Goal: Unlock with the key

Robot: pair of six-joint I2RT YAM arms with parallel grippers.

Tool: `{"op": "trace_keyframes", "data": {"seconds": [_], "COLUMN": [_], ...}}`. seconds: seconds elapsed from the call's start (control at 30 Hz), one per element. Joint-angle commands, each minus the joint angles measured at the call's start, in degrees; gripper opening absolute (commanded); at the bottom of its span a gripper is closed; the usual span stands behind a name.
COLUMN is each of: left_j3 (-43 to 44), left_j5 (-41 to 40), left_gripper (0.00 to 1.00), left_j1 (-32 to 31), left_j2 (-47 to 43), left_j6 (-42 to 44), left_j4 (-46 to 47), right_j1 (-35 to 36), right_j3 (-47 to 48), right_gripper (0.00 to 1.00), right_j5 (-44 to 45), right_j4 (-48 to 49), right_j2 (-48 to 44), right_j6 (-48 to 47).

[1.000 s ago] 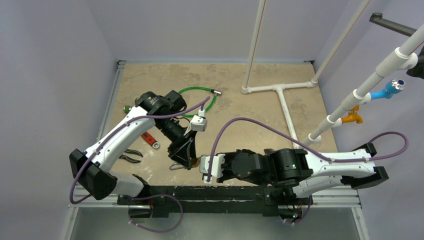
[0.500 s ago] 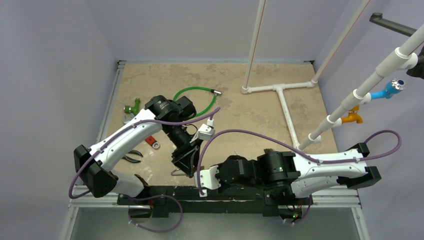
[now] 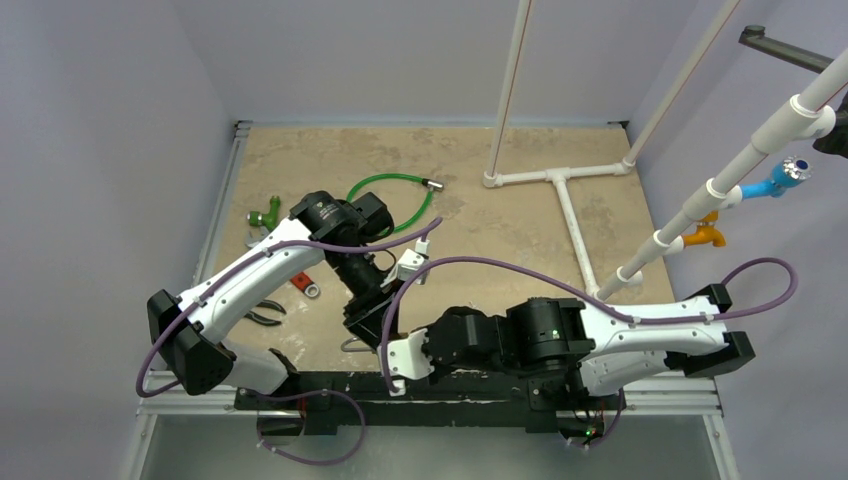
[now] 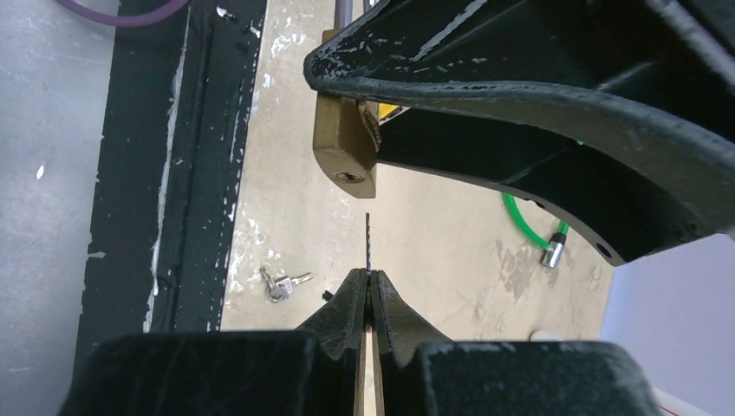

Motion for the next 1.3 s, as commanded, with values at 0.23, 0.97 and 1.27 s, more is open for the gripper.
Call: {"op": "trace_keyframes", "data": {"seconds": [0.23,0.97,1.27], "left_j3": [2.7,3.0,3.0], "left_j5": [3.8,4.1,4.2], "left_gripper": [0.00,0.00,0.00], "left_j1": [-0.2,-0.2,-0.2], "left_j2": [-1.9,-2.7,-3.1], "left_j6": [-0.6,-1.1,-1.1], "left_j4": [-13.3,-13.3,-13.2], "right_j1": [0.8,1.1,1.3], "right_j3": [3.8,1.9,1.1], "right_gripper": [0.00,0.00,0.00], "right_j5": [0.5,-0.2,-0.9], "right_j4": [0.7,3.6,4.3], "right_j2": [1.0,1.9,2.3], "right_j6": [-0.4,-0.8,-0.4]}}
